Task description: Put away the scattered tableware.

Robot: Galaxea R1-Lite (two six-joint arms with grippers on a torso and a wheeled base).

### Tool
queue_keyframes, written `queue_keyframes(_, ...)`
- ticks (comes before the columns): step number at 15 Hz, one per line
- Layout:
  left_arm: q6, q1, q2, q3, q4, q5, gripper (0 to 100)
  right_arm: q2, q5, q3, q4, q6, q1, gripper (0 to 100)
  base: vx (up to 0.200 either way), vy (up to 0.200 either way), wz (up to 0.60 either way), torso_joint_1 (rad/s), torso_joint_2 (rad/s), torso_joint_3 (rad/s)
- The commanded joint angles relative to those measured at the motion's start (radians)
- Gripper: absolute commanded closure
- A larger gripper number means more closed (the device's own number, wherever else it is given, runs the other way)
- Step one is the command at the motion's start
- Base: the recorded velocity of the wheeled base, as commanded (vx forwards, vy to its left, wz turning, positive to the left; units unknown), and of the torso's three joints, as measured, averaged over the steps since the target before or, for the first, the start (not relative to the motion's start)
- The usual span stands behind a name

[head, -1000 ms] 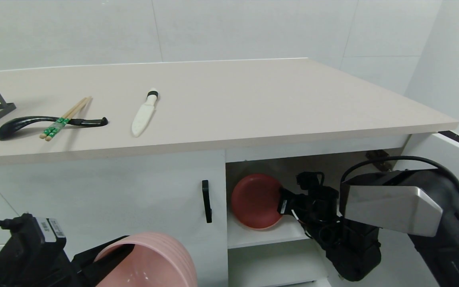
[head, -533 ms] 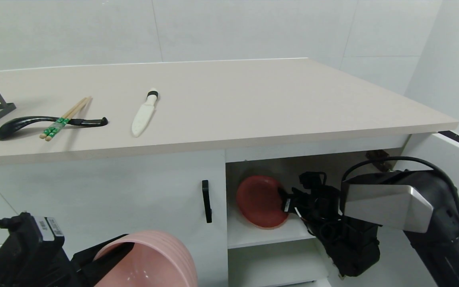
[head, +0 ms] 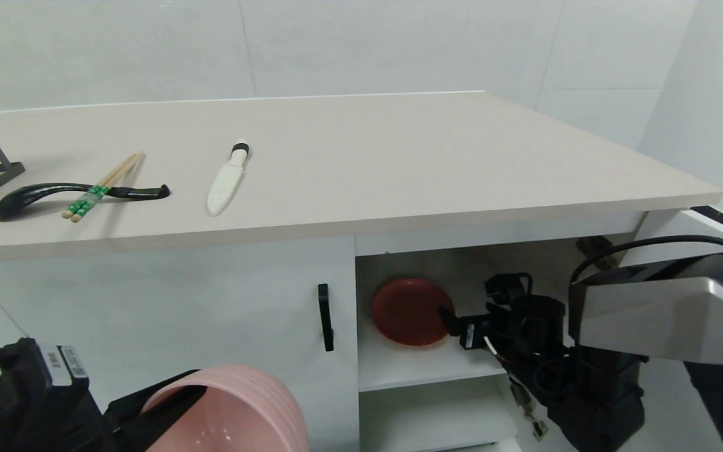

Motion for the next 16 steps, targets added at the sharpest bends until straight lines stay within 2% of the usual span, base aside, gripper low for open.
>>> queue_keyframes(1, -0.003, -0.024, -0.047, 0.000, 0.029, 0.000, 100, -0.238, -0.001, 0.239, -0.001, 0.000, 0.069, 0, 0.000, 0.000, 0.00, 0.000, 0.00, 0.000)
queue_keyframes(3, 0.003, -0.064, -0.096, 0.000, 0.092, -0.002, 100, -0.387, -0.004, 0.399, -0.001, 0.000, 0.135, 0, 0.000, 0.000, 0.00, 0.000, 0.00, 0.000)
queue_keyframes(5, 0.004, -0.093, -0.082, 0.000, 0.107, -0.003, 100, -0.498, -0.005, 0.485, -0.001, 0.000, 0.196, 0, 0.000, 0.000, 0.00, 0.000, 0.00, 0.000)
queue_keyframes(7, 0.009, -0.115, -0.050, 0.000, 0.096, -0.003, 100, -0.565, -0.008, 0.516, -0.001, 0.000, 0.229, 0, 0.000, 0.000, 0.00, 0.000, 0.00, 0.000)
queue_keyframes(9, 0.075, -0.127, 0.015, -0.011, 0.089, -0.003, 100, -0.649, -0.014, 0.516, -0.001, 0.000, 0.232, 0, 0.000, 0.000, 0.00, 0.000, 0.00, 0.000)
queue_keyframes(10, 0.127, -0.127, 0.084, -0.028, 0.066, -0.002, 100, -0.694, -0.014, 0.516, -0.001, -0.002, 0.232, 0, 0.000, 0.000, 0.00, 0.000, 0.00, 0.000)
queue_keyframes(11, 0.150, -0.127, 0.128, -0.035, 0.035, 0.000, 100, -0.719, -0.014, 0.516, -0.001, -0.002, 0.232, 0, 0.000, 0.000, 0.00, 0.000, 0.00, 0.000)
queue_keyframes(12, 0.171, -0.127, 0.182, -0.041, -0.010, 0.000, 100, -0.734, -0.014, 0.516, -0.001, -0.002, 0.230, 0, 0.000, 0.000, 0.00, 0.000, 0.00, 0.000)
queue_keyframes(14, 0.266, -0.130, 0.387, -0.043, -0.270, 0.001, 100, -0.734, -0.014, 0.516, -0.001, -0.002, 0.227, 0, 0.000, 0.000, 0.00, 0.000, 0.00, 0.000)
queue_keyframes(15, 0.289, -0.148, 0.470, -0.041, -0.385, 0.004, 100, -0.731, -0.014, 0.516, -0.001, -0.002, 0.227, 0, 0.000, 0.000, 0.00, 0.000, 0.00, 0.000)
queue_keyframes(16, 0.294, -0.170, 0.542, -0.035, -0.491, 0.010, 100, -0.731, -0.014, 0.516, -0.001, -0.002, 0.227, 0, 0.000, 0.000, 0.00, 0.000, 0.00, 0.000)
